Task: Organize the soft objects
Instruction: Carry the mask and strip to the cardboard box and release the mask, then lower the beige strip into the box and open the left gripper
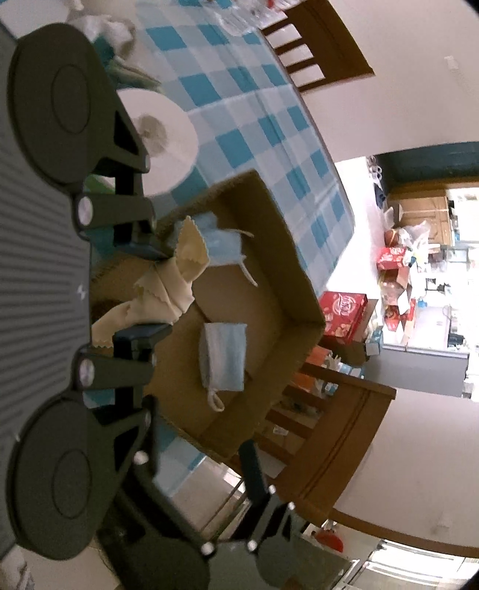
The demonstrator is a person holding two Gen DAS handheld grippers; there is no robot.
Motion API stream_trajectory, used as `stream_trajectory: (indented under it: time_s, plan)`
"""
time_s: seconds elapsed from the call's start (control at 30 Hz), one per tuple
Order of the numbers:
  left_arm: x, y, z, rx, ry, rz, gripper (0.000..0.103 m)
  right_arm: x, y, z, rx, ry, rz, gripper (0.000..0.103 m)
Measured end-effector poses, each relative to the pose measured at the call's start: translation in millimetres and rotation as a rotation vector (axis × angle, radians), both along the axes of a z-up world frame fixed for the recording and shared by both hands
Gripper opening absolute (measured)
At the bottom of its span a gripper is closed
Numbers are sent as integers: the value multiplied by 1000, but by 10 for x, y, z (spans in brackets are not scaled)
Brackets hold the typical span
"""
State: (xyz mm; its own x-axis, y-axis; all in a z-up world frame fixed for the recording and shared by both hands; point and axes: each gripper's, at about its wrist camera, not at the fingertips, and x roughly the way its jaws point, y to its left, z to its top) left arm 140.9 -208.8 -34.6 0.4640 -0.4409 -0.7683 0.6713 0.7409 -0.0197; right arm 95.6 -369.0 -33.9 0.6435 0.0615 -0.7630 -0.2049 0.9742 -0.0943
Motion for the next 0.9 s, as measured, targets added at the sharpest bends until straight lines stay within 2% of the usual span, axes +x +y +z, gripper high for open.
stream_trajectory:
  time_s: [0.03,0.07,0.1,0.17,0.27,0.6,0.9]
  plan:
    - [20,-44,-7,0,-3,-5,38,-10,-13,0,2,1,-5,99]
    - [48,-87,-17,0,-9,-10,49,-20,-27,0,5,0,-9,99]
    - [70,-122,-23,0,-16,-8,72,-31,-38,-1,6,-1,-14,99]
    - [126,-191,-48,1,-38,-3,89,-37,-57,-4,4,-3,-23,100]
    - [160,-233,-71,3,-83,42,92,-47,-78,-11,4,-6,-33,101]
    - [36,-32,-63,7,-90,122,100,-46,-33,-27,12,-10,-48,103]
    - [-146,317,29,6,-116,227,101,-23,167,26,30,-23,-23,103]
